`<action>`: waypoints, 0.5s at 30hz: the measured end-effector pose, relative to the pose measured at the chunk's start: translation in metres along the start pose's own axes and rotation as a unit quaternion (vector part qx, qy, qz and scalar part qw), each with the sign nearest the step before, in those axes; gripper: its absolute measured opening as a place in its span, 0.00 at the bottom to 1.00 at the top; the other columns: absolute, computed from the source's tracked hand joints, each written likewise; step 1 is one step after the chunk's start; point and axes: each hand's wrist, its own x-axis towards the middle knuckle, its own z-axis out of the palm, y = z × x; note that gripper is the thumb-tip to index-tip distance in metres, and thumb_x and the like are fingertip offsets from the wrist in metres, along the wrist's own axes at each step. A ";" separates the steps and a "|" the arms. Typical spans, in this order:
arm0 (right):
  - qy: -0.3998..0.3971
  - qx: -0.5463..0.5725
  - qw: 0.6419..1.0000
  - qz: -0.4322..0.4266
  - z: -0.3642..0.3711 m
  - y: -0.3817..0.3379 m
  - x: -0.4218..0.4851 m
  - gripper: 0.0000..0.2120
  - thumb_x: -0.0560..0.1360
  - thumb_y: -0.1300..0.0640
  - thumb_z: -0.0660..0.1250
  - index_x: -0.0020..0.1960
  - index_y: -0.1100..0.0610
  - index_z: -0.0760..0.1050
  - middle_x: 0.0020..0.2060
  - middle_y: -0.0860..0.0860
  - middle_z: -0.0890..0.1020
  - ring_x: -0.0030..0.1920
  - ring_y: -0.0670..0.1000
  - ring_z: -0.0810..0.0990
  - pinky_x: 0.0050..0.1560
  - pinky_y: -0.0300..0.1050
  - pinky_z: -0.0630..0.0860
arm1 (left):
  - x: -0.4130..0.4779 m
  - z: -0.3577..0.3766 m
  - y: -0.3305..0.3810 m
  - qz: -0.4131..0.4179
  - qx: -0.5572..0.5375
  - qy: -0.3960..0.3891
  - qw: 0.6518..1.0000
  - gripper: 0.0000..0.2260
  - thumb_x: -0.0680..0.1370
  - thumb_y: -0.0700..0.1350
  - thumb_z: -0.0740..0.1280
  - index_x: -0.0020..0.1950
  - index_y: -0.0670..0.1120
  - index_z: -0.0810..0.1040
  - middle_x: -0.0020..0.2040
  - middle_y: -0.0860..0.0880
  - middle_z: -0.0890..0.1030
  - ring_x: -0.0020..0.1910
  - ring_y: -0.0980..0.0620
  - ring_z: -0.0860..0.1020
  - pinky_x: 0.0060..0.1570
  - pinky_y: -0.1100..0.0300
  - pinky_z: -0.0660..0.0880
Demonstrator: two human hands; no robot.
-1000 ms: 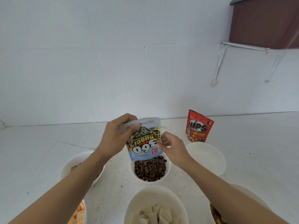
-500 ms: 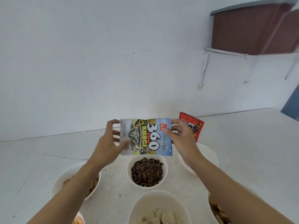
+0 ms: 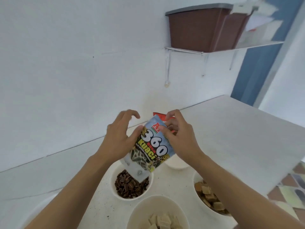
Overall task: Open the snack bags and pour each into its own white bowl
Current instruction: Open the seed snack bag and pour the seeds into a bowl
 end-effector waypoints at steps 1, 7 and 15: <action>0.003 -0.030 0.999 -0.010 -0.004 0.001 -0.004 0.07 0.79 0.57 0.68 0.49 0.48 0.70 0.41 0.48 0.83 0.40 0.46 0.83 0.35 0.41 0.80 | 0.002 0.006 0.004 0.007 -0.014 -0.020 1.000 0.08 0.81 0.54 0.64 0.59 0.60 0.69 0.59 0.62 0.72 0.59 0.60 0.75 0.56 0.40 0.75; 0.016 -0.184 0.982 -0.048 -0.063 0.018 -0.026 0.08 0.78 0.64 0.66 0.49 0.52 0.78 0.43 0.44 0.82 0.44 0.44 0.78 0.43 0.31 0.71 | 0.014 0.035 0.037 0.041 -0.040 -0.111 0.992 0.02 0.80 0.52 0.67 0.51 0.57 0.75 0.49 0.59 0.81 0.49 0.60 0.80 0.47 0.57 0.77; 0.128 -0.331 0.933 -0.058 -0.188 0.037 -0.084 0.08 0.77 0.66 0.63 0.52 0.58 0.78 0.45 0.52 0.81 0.45 0.54 0.79 0.43 0.53 0.78 | 0.042 0.116 0.158 0.166 -0.005 -0.171 0.971 0.03 0.82 0.53 0.62 0.50 0.58 0.74 0.41 0.59 0.79 0.41 0.59 0.78 0.44 0.53 0.78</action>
